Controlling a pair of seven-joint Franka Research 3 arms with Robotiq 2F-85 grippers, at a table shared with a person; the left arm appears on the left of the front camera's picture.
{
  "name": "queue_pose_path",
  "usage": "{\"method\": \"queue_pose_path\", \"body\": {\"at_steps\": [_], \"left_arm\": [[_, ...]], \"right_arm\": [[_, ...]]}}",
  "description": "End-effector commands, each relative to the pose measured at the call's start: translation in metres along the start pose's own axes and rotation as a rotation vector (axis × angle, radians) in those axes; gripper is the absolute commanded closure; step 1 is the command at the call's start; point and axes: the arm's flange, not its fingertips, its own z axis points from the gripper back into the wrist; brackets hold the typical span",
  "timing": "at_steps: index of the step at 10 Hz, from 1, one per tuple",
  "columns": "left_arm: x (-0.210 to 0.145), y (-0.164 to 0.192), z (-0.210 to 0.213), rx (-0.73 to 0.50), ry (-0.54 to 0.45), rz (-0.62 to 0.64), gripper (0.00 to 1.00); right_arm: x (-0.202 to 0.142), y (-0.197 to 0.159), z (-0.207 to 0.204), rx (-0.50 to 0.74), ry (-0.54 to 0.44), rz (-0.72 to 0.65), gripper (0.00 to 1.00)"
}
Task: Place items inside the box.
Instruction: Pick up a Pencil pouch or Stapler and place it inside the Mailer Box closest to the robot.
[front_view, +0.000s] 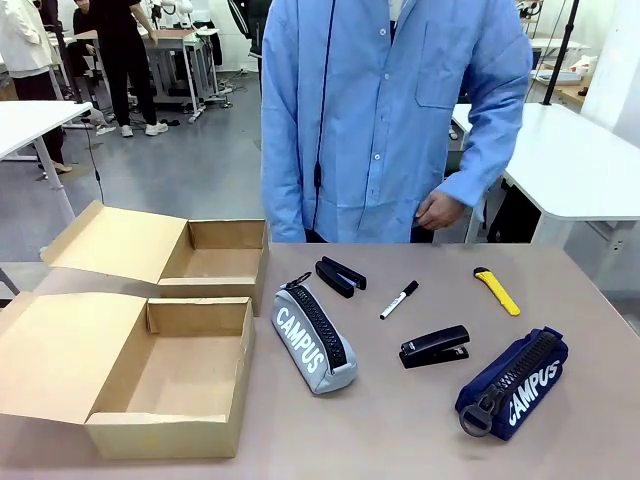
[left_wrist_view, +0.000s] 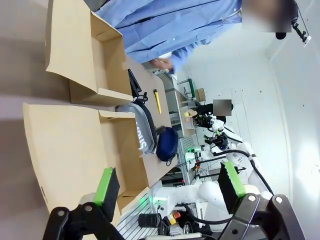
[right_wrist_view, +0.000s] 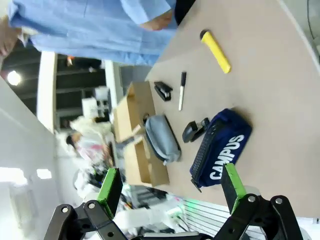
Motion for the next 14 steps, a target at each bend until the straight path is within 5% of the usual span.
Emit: {"method": "queue_pose_path", "body": {"at_steps": [1,2,4,8,10,14], "left_arm": [[0.002,0.000,0.000,-0.023,-0.009,-0.025,0.00],[0.002,0.000,0.000,-0.023,-0.009,-0.025,0.00],[0.002,0.000,0.000,-0.023,-0.009,-0.025,0.00],[0.002,0.000,0.000,-0.023,-0.009,-0.025,0.00],[0.002,0.000,0.000,-0.023,-0.009,-0.025,0.00],[0.002,0.000,0.000,-0.023,-0.009,-0.025,0.00]], "right_arm": [[-0.036,0.063,-0.054,-0.058,0.081,0.207,0.00],[-0.048,0.082,-0.075,-0.114,0.145,0.315,0.00],[-0.020,0.054,-0.043,-0.067,0.173,0.234,0.00],[-0.024,-0.058,0.085,0.077,-0.229,-0.063,0.00],[-0.030,-0.081,0.092,0.101,-0.253,-0.121,0.00],[-0.021,-0.071,0.072,0.071,-0.195,-0.110,0.00]]}}
